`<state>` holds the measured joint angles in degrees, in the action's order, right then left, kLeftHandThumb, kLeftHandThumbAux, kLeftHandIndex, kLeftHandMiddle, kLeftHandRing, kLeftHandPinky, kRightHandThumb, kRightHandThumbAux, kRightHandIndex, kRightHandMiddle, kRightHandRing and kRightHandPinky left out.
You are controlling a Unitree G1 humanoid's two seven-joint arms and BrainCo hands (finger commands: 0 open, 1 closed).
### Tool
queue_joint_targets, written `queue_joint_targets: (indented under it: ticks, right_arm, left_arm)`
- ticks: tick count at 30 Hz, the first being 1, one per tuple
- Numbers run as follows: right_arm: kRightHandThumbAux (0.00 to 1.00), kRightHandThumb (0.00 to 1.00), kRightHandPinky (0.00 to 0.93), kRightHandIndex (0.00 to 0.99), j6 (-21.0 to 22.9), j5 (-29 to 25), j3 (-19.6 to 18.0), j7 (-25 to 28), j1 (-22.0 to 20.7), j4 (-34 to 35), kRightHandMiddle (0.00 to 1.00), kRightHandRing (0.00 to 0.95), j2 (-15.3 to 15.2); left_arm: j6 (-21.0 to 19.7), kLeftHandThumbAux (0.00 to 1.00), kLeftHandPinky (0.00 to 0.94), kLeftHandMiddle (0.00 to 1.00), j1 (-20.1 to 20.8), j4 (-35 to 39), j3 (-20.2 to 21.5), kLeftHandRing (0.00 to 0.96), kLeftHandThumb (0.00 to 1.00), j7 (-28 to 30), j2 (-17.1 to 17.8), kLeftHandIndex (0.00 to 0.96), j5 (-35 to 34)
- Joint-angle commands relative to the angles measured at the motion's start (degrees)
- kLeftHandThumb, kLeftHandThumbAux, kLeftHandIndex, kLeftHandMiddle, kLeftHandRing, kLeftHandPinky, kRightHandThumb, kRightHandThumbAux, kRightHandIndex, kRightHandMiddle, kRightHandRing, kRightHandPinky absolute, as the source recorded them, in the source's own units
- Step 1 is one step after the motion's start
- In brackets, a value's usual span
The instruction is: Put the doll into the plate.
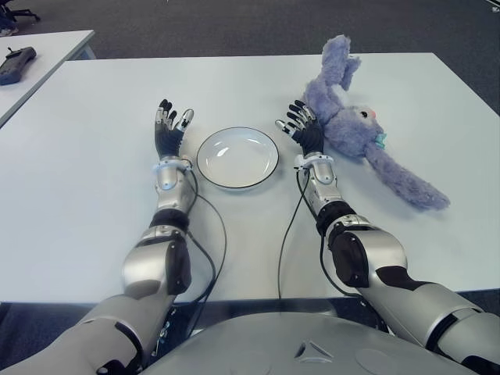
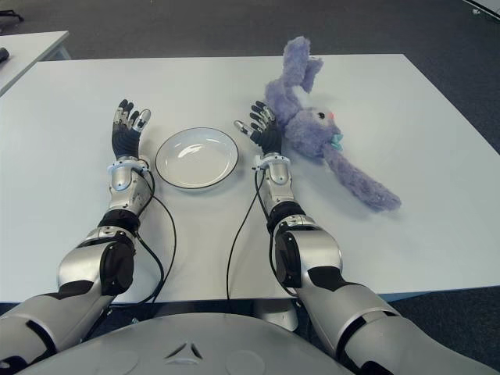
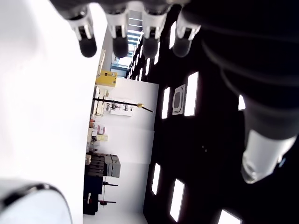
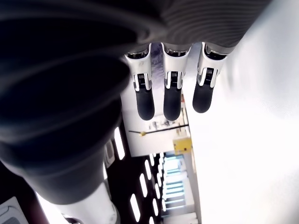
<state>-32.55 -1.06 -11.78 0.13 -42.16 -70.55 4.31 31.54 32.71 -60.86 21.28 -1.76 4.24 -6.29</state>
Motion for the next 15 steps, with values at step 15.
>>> queue_joint_targets:
  ticks: [15]
  right_arm:
    - [0.603, 0.018, 0.061, 0.077, -5.2, 9.3, 10.8, 1.0, 6.8, -3.6, 0.090, 0.063, 3.5]
  left_arm:
    - [-1.6, 0.642, 0.000, 0.000, -17.0, -12.1, 1.2, 0.000, 0.000, -0.5, -3.2, 0.000, -1.0]
